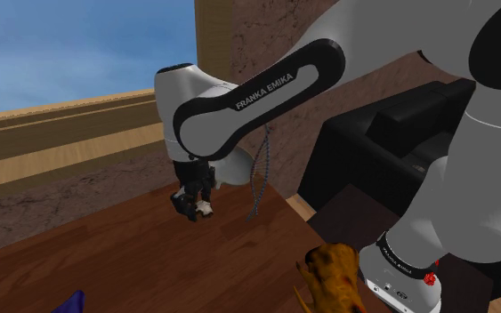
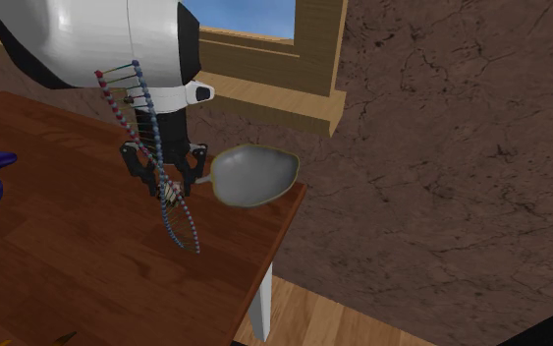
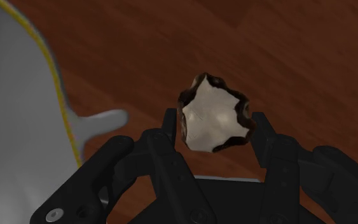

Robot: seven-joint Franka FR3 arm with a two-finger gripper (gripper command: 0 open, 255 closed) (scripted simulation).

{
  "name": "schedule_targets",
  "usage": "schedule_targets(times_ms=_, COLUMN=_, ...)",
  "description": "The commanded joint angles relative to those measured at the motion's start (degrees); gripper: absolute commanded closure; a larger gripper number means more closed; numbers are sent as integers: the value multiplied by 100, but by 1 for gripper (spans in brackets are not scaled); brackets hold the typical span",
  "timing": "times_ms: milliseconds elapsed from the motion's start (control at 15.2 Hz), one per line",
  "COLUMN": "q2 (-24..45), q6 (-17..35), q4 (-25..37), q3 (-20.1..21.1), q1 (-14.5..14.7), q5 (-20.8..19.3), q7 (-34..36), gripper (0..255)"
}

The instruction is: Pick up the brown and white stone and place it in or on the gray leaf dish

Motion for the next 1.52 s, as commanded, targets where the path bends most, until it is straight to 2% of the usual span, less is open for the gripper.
schedule_targets(times_ms=0, q2=31, q6=1, q4=-15, q3=-7, q1=-3, q5=-6, q7=-4, gripper=255)
schedule_targets(times_ms=264, q2=-1, q6=3, q4=-47, q3=-1, q1=-3, q5=6, q7=-2, gripper=255)
schedule_targets(times_ms=1452, q2=-624, q6=-1249, q4=610, q3=36, q1=-73, q5=157, q7=44, gripper=255)
